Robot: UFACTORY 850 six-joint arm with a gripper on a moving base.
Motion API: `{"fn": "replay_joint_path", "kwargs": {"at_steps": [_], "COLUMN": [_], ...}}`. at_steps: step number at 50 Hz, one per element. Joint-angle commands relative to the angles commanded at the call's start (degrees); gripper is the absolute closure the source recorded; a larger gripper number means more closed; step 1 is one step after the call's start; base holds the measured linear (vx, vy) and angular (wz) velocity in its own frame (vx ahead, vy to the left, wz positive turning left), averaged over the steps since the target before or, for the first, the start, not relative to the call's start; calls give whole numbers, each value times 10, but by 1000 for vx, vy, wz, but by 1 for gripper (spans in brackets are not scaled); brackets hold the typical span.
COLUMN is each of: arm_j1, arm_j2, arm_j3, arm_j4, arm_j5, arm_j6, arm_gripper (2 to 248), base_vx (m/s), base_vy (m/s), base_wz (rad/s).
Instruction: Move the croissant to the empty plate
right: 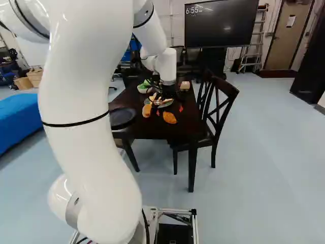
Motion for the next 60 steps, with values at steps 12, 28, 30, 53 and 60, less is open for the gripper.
{"fn": "replay_joint_path", "kwargs": {"at_steps": [12, 28, 30, 53, 60], "arm_j1": [1, 2, 2, 2, 2], "arm_j2": [-26, -49, -49, -49, -49], "arm_j3": [-10, -23, -23, -23, -23], "arm_j4": [0, 0, 0, 0, 0], "arm_j5": [15, 25, 25, 25, 25], "arm_j6": [0, 0, 0, 0, 0], "arm_gripper": [3, 3, 3, 18, 42], "base_vx": [0, 0, 0, 0, 0], "base_vy": [0, 0, 0, 0, 0], "base_wz": [0, 0, 0, 0, 0]}}
